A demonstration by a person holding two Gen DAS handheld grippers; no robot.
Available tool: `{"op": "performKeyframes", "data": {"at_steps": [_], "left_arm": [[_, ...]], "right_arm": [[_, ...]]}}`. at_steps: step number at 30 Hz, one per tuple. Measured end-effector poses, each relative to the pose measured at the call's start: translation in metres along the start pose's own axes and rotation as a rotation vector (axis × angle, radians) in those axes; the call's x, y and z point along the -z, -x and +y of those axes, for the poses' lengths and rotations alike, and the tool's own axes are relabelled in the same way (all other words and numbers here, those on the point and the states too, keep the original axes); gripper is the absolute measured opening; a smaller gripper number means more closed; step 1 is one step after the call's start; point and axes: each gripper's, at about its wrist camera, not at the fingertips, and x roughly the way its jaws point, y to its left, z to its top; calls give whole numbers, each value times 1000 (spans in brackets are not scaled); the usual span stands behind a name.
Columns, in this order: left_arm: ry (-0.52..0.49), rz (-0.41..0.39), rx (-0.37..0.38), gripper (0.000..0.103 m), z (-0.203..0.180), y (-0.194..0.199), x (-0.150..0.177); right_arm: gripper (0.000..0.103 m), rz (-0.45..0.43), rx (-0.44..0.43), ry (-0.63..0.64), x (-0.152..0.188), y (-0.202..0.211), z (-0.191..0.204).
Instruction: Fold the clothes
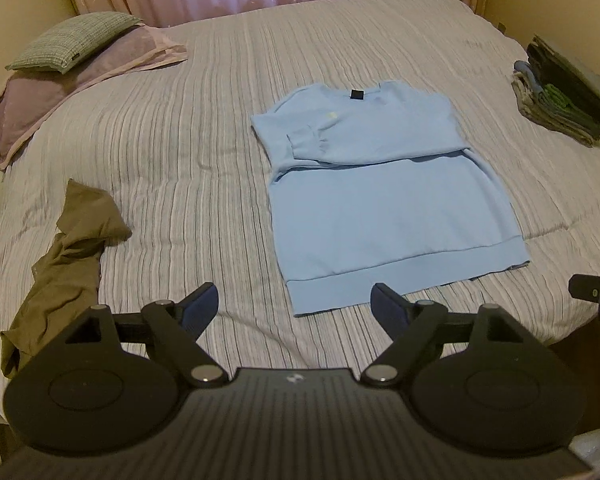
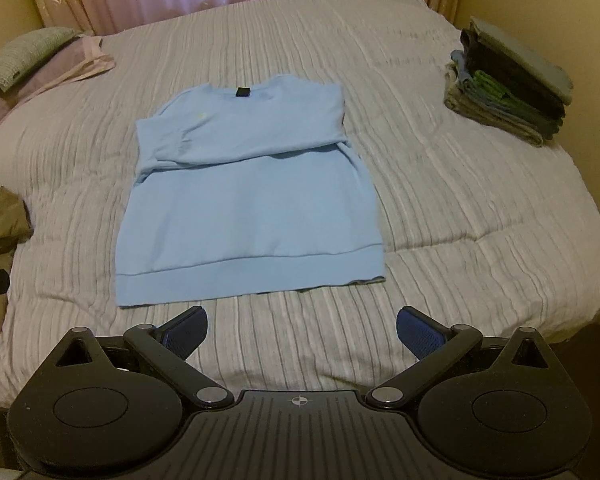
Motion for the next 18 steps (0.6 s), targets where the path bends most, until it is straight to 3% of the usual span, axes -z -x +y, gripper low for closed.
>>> {"op": "performKeyframes", "data": {"at_steps": [18], "left_arm": [[-24,0,-5,84,1,-5,-3]], "right_arm": [[103,12,0,-20,-1,4,3]]}}
